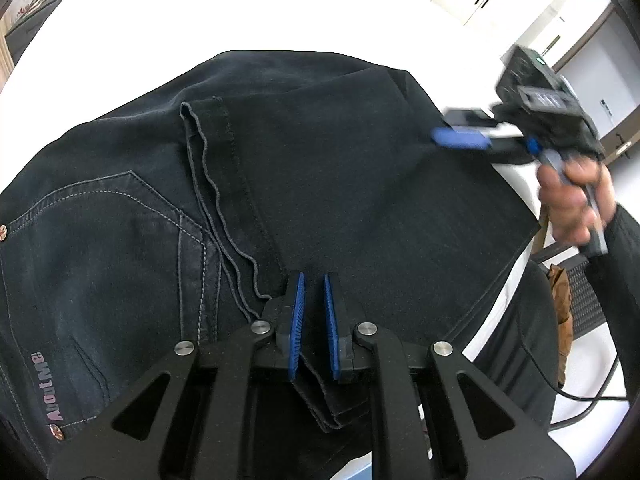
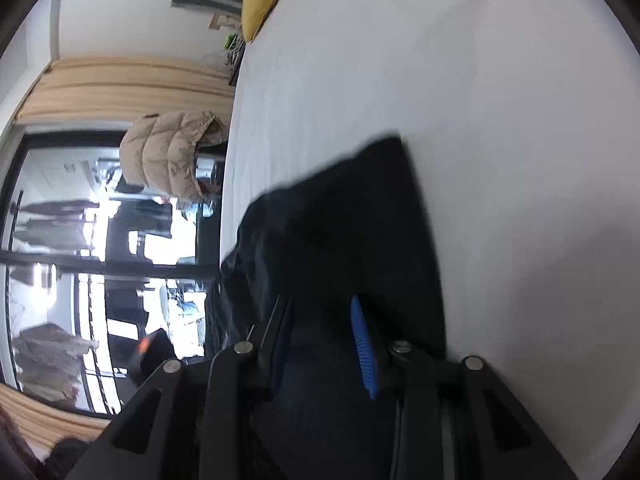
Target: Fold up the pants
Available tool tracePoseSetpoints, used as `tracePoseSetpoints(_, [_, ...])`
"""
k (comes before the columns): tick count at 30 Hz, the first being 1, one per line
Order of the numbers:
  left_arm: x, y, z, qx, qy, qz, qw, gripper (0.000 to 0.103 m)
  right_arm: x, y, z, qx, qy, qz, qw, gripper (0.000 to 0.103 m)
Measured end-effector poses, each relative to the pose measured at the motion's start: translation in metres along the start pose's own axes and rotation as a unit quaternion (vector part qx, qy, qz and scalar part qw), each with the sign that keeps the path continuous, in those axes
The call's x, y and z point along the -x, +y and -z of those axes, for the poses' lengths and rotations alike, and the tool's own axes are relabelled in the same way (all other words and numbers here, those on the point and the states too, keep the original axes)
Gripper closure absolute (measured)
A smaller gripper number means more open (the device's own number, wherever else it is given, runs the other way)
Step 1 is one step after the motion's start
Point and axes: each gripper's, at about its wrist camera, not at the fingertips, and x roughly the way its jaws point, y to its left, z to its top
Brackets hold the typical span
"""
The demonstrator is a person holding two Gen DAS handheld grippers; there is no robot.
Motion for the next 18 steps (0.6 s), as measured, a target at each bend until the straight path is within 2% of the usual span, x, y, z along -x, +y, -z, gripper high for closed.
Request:
tracePoseSetpoints(3, [0.000,0.000,0.002,-0.003,-0.002,-0.003,1.0000,0.093,0.019,0.000,0.030,0.009,0.004,-0.004,1.000,0.060])
tracePoseSetpoints(7, [0.003,0.000,0.005,-0.002,-0.005,-0.003,1.0000,0.093,0.024,0.005,0.068,0.021,0.019,0.002,1.000,0.060])
tracePoseSetpoints(13, [0.003,0.000,0.008,0.001,-0.009,0.000,1.0000,0.093,0.037,0.005,0.105,0.003,0.000,-0.003,1.000,0.057])
tracePoseSetpoints(15, [0.005,0.003,0.008,0.006,-0.013,0.010,0.9998,0.093,0.039,0.008,0.115,-0.002,-0.008,0.004,1.000,0.057])
tracePoseSetpoints(18, [0.015,0.009,0.013,0.015,-0.023,0.028,0.9992,0.093,0.039,0.024,0.128,-0.005,-0.021,0.014,1.000,0.051])
